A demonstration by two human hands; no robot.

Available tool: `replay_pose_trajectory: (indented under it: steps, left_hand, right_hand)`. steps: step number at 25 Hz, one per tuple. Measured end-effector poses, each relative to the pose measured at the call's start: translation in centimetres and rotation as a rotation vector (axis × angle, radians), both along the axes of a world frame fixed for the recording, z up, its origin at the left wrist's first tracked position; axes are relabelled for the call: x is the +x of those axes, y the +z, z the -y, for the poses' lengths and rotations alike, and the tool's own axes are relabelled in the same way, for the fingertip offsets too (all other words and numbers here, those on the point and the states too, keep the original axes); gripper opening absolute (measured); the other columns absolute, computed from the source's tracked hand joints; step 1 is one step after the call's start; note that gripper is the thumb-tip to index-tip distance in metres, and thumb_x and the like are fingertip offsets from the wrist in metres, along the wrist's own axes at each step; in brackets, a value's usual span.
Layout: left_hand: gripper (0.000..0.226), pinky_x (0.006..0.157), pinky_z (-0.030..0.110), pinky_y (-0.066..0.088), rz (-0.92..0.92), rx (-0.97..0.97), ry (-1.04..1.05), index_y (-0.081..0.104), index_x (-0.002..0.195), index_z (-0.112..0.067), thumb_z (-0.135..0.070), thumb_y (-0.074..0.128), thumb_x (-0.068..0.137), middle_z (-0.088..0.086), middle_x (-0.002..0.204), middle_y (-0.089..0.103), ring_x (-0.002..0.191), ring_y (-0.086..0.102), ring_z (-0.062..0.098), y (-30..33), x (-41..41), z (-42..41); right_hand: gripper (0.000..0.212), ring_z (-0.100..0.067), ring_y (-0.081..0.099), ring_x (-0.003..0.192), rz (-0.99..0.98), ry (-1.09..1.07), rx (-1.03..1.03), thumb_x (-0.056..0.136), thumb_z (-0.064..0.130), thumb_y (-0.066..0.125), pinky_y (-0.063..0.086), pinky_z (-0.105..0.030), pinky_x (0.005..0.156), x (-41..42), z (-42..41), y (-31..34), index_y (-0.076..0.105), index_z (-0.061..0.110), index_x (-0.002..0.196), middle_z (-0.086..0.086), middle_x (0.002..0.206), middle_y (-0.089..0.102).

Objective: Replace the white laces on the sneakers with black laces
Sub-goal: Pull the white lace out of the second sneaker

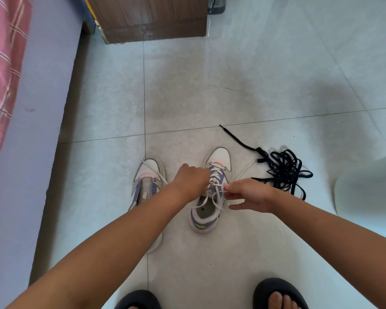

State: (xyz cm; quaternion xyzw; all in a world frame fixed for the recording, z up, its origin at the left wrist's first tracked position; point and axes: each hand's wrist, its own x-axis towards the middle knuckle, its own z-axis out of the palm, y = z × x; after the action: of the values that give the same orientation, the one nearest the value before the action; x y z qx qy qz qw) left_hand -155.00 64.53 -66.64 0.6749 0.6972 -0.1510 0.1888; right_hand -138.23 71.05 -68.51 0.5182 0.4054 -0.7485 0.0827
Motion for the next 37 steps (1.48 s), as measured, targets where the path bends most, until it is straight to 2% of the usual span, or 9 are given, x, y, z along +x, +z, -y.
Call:
replay_pose_trajectory:
  steps: [9,13,16,21,26,29,31,34,37]
  left_hand:
    - [0.025,0.090,0.035,0.047,0.052,-0.294,0.630,0.058,0.114,-0.005,-0.011,0.048,0.092,0.011,0.118,0.061,0.109,0.059,0.029,-0.5,-2.8,0.0]
    - [0.021,0.065,0.030,0.048,1.043,-0.193,1.258,0.059,0.082,-0.005,-0.013,0.043,0.094,0.011,0.076,0.057,0.066,0.056,0.022,0.2,-3.8,-0.1]
    - [0.024,0.065,0.024,0.044,1.298,-0.048,1.305,0.058,0.072,-0.009,-0.004,0.044,0.091,0.006,0.071,0.059,0.064,0.054,0.014,0.1,-3.3,0.0]
    - [0.017,0.063,0.021,0.045,1.006,0.048,1.018,0.055,0.097,-0.015,-0.018,0.039,0.099,0.001,0.079,0.056,0.068,0.053,0.013,-0.2,-2.6,0.5]
    - [0.042,0.090,0.038,0.045,0.500,-0.001,0.292,0.042,0.136,-0.024,-0.037,0.045,0.097,0.007,0.119,0.057,0.110,0.055,0.028,-1.3,-1.8,1.2]
    - [0.047,0.090,0.037,0.044,0.433,-0.027,0.283,0.034,0.143,-0.029,-0.032,0.044,0.098,0.011,0.124,0.052,0.114,0.051,0.029,-1.7,-1.9,1.5]
    - [0.046,0.087,0.035,0.043,0.442,-0.013,0.281,0.033,0.143,-0.032,-0.028,0.041,0.099,0.010,0.123,0.050,0.113,0.051,0.028,-1.8,-1.7,1.8]
    - [0.045,0.083,0.033,0.042,0.455,-0.013,0.275,0.033,0.144,-0.033,-0.025,0.039,0.100,0.010,0.120,0.052,0.109,0.053,0.027,-1.9,-2.0,2.3]
    - [0.046,0.079,0.031,0.042,0.482,0.004,0.296,0.034,0.144,-0.032,-0.025,0.041,0.099,0.011,0.120,0.054,0.107,0.053,0.027,-2.0,-2.1,2.8]
  right_hand:
    - [0.019,-0.017,0.058,0.084,-0.047,-0.181,0.012,0.091,0.019,0.054,0.047,-0.037,0.089,0.7,-0.4,0.2,0.055,0.013,0.073,-0.004,0.075,0.052]
    - [0.029,-0.016,0.060,0.091,-0.123,-0.241,0.004,0.092,0.021,0.054,0.045,-0.040,0.098,1.1,-0.1,0.4,0.049,0.015,0.064,0.000,0.074,0.054]
    - [0.031,-0.018,0.061,0.098,-0.247,-0.355,-0.033,0.094,0.019,0.051,0.043,-0.040,0.098,0.6,-0.1,1.1,0.049,0.014,0.063,0.000,0.081,0.063]
    - [0.033,-0.019,0.059,0.094,-0.302,-0.405,0.002,0.094,0.018,0.048,0.042,-0.039,0.100,-0.7,-0.9,2.7,0.058,0.014,0.063,-0.006,0.085,0.069]
    - [0.013,-0.016,0.062,0.079,-0.361,-0.402,-0.026,0.093,0.018,0.052,0.046,-0.033,0.093,-2.0,-1.0,3.3,0.062,0.015,0.099,-0.006,0.079,0.064]
    - [0.019,-0.012,0.054,0.063,-0.381,-0.437,0.001,0.091,0.011,0.053,0.052,-0.027,0.074,-2.9,-2.2,3.9,0.062,0.010,0.107,-0.001,0.067,0.054]
    - [0.012,-0.009,0.043,0.052,-0.250,-0.230,0.220,0.088,0.005,0.055,0.043,-0.021,0.053,-3.3,-3.6,4.7,0.064,0.008,0.097,0.002,0.063,0.049]
    - [0.014,-0.015,0.051,0.071,0.312,0.485,0.971,0.084,0.004,0.057,0.039,-0.024,0.062,-2.8,-6.6,4.8,0.066,0.014,0.088,0.001,0.079,0.056]
    - [0.015,-0.020,0.055,0.076,0.338,0.009,1.063,0.085,0.004,0.057,0.047,-0.032,0.074,-2.2,-9.0,4.8,0.064,0.012,0.096,-0.004,0.085,0.058]
